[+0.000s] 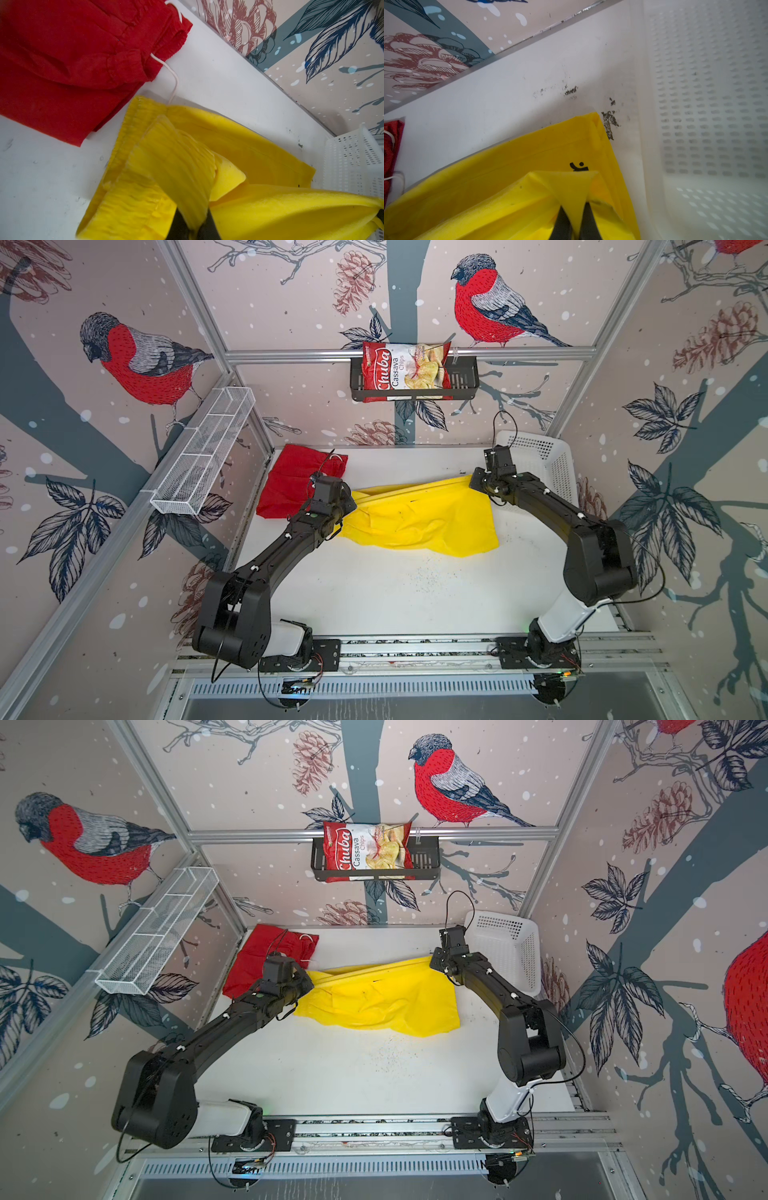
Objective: Fold and stack the shorts
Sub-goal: 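Lift and fold the near edge with both grippers toward the far edge, then lower the folded edge onto the far edge and open both grippers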
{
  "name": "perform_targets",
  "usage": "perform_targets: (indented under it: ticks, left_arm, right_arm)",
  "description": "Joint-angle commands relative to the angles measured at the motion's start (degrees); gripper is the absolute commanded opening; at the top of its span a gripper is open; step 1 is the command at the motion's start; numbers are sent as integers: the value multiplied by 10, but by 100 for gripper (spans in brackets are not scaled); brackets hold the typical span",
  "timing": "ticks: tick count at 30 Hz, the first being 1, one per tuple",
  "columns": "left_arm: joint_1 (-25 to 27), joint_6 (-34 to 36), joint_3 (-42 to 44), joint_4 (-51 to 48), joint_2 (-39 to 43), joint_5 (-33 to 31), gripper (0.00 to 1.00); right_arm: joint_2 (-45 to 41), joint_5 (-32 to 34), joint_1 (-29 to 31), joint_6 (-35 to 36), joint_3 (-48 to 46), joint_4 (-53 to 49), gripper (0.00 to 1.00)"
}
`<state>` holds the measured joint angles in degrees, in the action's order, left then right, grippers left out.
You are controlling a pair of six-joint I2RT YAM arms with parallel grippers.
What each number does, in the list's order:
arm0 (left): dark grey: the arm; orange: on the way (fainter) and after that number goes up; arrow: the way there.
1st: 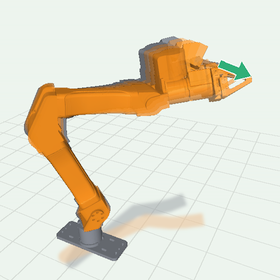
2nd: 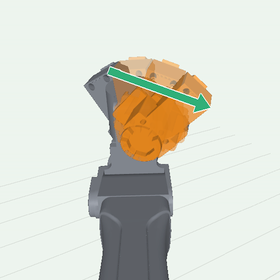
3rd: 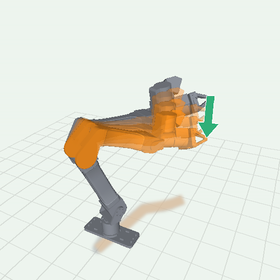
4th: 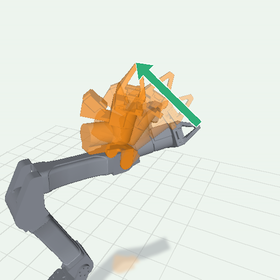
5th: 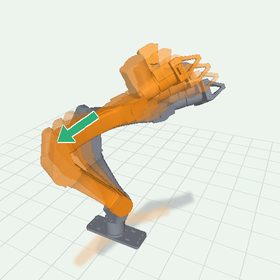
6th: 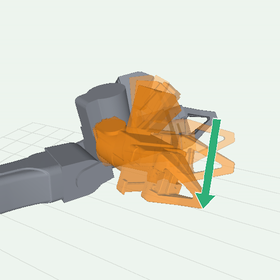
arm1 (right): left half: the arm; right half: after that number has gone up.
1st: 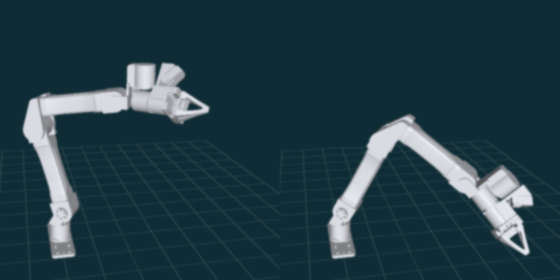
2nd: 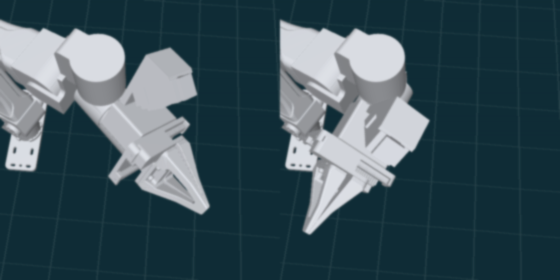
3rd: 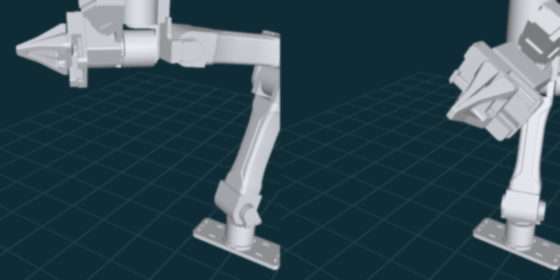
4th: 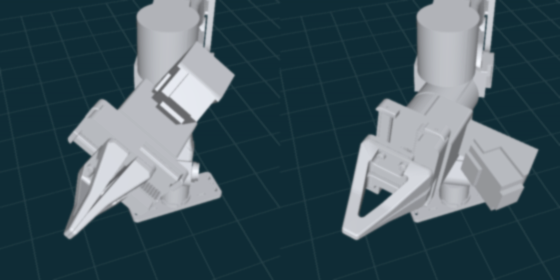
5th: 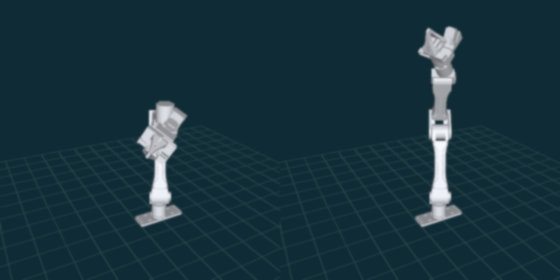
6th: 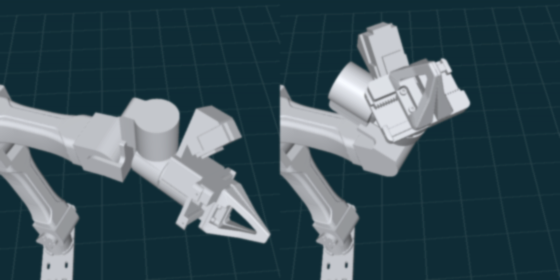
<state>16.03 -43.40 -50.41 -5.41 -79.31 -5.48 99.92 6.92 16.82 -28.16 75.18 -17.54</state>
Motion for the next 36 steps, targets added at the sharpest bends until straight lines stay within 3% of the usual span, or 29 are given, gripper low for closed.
perform_targets:
  ticks: [1, 3, 6, 8, 9, 10, 12, 14, 17, 24, 26, 28, 29, 33, 36]
  left_arm:
    - [-8, 17, 2, -3, -18, -78, 9]
    - [-17, 12, 2, 7, -41, -85, 20]
    - [-36, 4, -6, 29, -84, -77, 54]
    - [-51, -9, -34, 14, -113, -47, 72]
    - [-53, -8, -47, 11, -123, -40, 78]
    - [-52, -6, -62, 7, -133, -34, 98]
    - [-51, -2, -83, 12, -141, -11, 98]
    - [-45, 0, -87, 24, -137, 1, 98]
    - [-29, 1, -84, 27, -117, -22, 97]
    - [-17, 0, -71, 29, -79, -55, 95]
    - [-5, 8, -54, 53, -72, -39, 77]
    - [14, 5, -59, 61, -80, -18, 39]
    - [29, 6, -63, 62, -90, -11, 30]
    - [78, 11, -64, 93, -145, 20, 15]
    - [92, 10, -98, 118, -201, 64, 12]
  right_arm:
    - [42, 53, -9, 17, 27, -10, 2]
    - [78, 45, -11, 22, 48, -4, 2]
    - [132, 37, -11, 29, 89, 4, 3]
    - [167, 33, -11, 35, 122, 4, 4]
    - [182, 33, -11, 37, 135, 5, 7]
    - [199, 37, -11, 39, 151, 3, 16]
    - [231, 41, -12, 39, 186, -9, 41]
    - [253, 41, -10, 39, 210, -15, 52]
    - [257, 44, -8, 37, 224, -13, 60]
    - [204, 74, -3, 40, 207, -4, 64]
    - [167, 72, 2, 37, 179, 10, 64]
    - [128, 66, 13, 39, 144, 25, 63]
    - [108, 57, 20, 40, 119, 37, 60]
    - [69, -12, 35, 31, 47, 65, 28]
    - [74, -49, 46, 28, 19, 68, 19]
